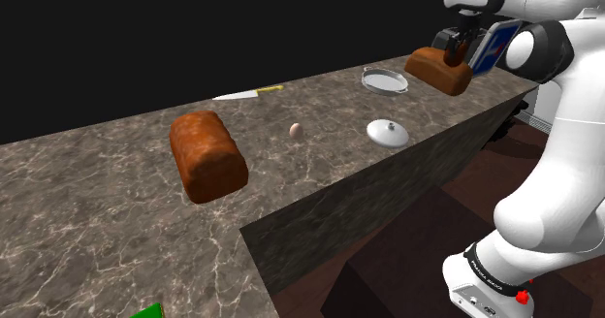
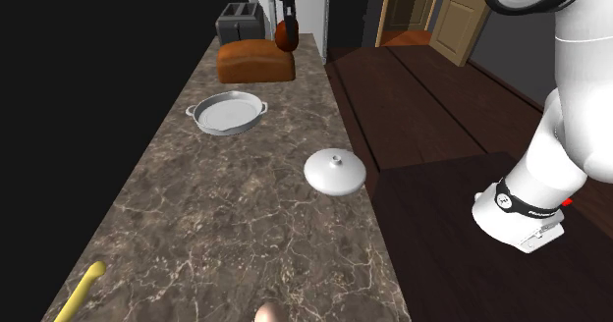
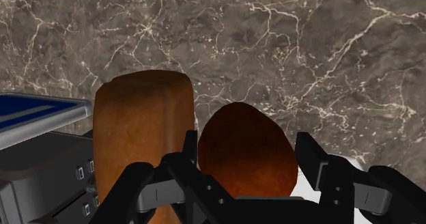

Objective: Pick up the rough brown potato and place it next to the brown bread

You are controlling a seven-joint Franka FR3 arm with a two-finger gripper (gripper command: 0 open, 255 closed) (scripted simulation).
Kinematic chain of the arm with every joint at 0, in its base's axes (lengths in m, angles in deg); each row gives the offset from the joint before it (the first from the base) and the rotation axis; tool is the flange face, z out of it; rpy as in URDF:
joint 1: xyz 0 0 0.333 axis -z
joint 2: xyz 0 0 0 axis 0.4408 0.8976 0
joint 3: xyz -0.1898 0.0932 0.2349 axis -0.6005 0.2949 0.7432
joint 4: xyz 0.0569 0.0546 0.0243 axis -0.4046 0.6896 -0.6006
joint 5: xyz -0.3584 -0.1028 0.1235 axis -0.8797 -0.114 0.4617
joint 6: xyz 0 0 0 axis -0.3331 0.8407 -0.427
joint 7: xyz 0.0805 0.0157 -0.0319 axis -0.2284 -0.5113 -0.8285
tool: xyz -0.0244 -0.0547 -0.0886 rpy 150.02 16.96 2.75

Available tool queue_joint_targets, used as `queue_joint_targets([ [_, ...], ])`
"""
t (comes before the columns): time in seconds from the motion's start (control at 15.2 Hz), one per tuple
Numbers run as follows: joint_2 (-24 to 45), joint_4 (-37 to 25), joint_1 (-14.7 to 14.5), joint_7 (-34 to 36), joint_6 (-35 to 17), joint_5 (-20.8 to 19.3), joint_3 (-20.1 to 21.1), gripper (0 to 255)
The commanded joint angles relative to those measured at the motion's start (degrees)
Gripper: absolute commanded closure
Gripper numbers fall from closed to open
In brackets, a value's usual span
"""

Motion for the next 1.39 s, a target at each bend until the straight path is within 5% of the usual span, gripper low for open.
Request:
queue_joint_targets([
  [0.0,-0.5,2.3,-0.1,0.4,-1.8,-0.2,0.0,255],
  [1.32,0.8,15.6,-0.5,3.9,-16.0,-1.2,0.0,255],
])
